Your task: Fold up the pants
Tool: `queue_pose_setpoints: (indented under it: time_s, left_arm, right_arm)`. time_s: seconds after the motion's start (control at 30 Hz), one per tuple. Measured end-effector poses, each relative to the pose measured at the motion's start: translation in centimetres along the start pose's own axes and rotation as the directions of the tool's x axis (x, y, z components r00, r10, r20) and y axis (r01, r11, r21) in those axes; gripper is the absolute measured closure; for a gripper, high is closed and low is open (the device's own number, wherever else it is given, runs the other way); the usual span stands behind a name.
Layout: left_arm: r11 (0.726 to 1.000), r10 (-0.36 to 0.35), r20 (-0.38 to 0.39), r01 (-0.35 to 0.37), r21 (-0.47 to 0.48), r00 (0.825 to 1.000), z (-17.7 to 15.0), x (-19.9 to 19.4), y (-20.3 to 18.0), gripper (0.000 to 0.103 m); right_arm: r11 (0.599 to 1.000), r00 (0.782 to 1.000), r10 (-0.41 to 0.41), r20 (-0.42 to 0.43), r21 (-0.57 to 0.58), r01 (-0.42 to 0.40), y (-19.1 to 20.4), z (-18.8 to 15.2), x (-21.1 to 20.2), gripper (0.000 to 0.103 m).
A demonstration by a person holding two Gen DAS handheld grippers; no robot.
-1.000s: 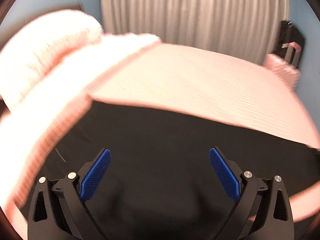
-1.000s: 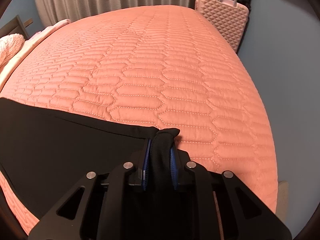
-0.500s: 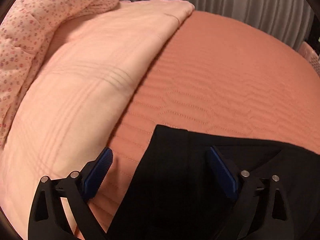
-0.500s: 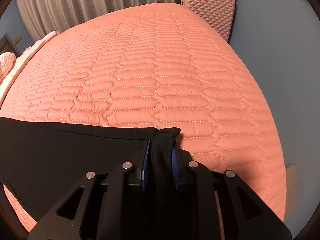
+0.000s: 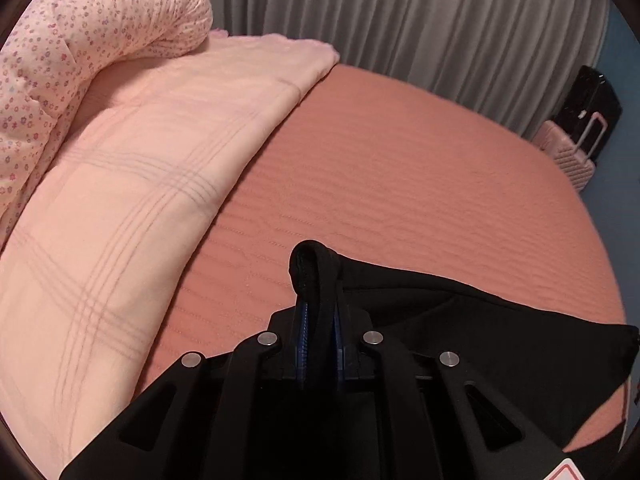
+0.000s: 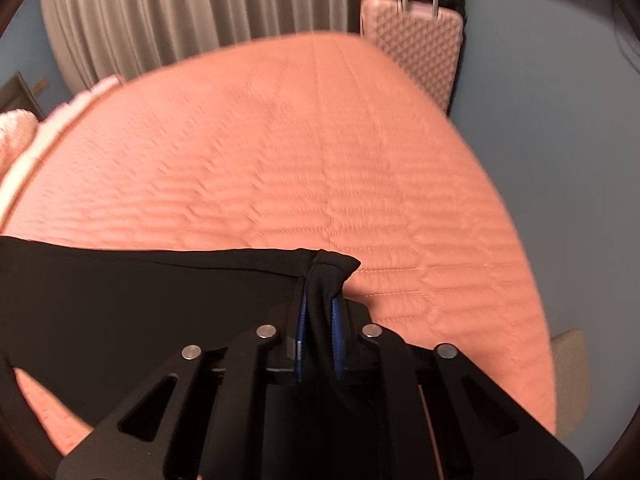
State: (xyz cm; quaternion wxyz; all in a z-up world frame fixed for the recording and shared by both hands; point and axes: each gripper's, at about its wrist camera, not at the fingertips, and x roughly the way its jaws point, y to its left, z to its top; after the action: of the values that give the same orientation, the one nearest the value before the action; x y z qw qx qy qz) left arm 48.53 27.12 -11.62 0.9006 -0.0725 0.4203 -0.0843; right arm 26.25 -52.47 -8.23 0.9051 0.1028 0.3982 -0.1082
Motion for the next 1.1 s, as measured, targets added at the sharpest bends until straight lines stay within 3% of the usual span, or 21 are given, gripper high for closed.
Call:
queue_pose_setpoints:
  time_s: [0.13,0.27,0.37,0.47,0.6,0.7,0.83,0.9,0.97,1.03,1.1]
  left_arm:
    - [0.996,-0.082,0.015,0.082,0.042,0.996,-1.6,-7.8,-1.2,0.095]
    - [0.991,-0.128,0.025,0.127,0.051,0.991,-5.9,-16.9,-1.6,0.095]
    - [0.99,-0.136,-0.003,0.136,0.049,0.991,-9.9,-21.7,-0.4,0.094]
    - [0.992,-0.125,-0.018,0.126,0.023,0.992,-14.1,-24.4,1.5,0.094]
    - [0.999,-0.048,-0.086,0.047,-0.009,0.995,-18.8,-23.5,4.2,0.092]
    - [1.0,0.029,-0.158,-0.029,0.006,0.987,-22.2,-20.2,5.2,0.09]
    - [0.997,0.065,-0.199,-0.072,-0.03,0.978,-24.5,-18.4,7.0,0.083]
    - [0.996,0.069,-0.215,-0.08,-0.04,0.974,-24.9,-19.1,8.2,0.083]
    - [0.989,0.148,-0.226,-0.15,0.009,0.963,-25.5,-20.0,8.9,0.084]
    - [0.973,0.224,-0.234,-0.229,0.009,0.946,-26.2,-21.1,10.5,0.084]
    - [0.955,0.269,-0.245,-0.291,-0.058,0.931,-26.7,-22.5,13.0,0.085]
  right_arm:
    - [0.997,0.995,0.069,0.07,-0.047,-0.066,-0.4,-0.9,-8.4,0.096]
    - [0.987,0.986,0.126,0.11,-0.113,-0.113,-1.2,-3.9,-16.9,0.096]
    - [0.977,0.985,0.145,0.091,-0.172,-0.128,-2.2,-7.8,-22.5,0.096]
    - [0.971,0.989,0.142,0.038,-0.198,-0.132,-3.0,-11.9,-25.5,0.097]
    - [0.977,0.993,0.071,-0.094,-0.194,-0.088,-4.5,-17.9,-23.6,0.096]
    - [0.977,0.979,0.038,-0.202,-0.196,-0.078,-4.8,-21.9,-20.2,0.096]
    - [0.979,0.969,0.006,-0.246,-0.196,-0.056,-4.6,-24.2,-19.6,0.094]
    - [0.983,0.969,0.007,-0.248,-0.177,-0.053,-4.9,-24.5,-20.8,0.08]
    - [0.985,0.974,-0.018,-0.224,-0.173,-0.021,-5.8,-24.4,-22.5,0.056]
    - [0.987,0.98,-0.034,-0.197,-0.158,0.002,-6.6,-24.2,-24.0,0.047]
    - [0.991,0.988,-0.067,-0.138,-0.123,0.05,-6.9,-24.1,-26.1,0.047]
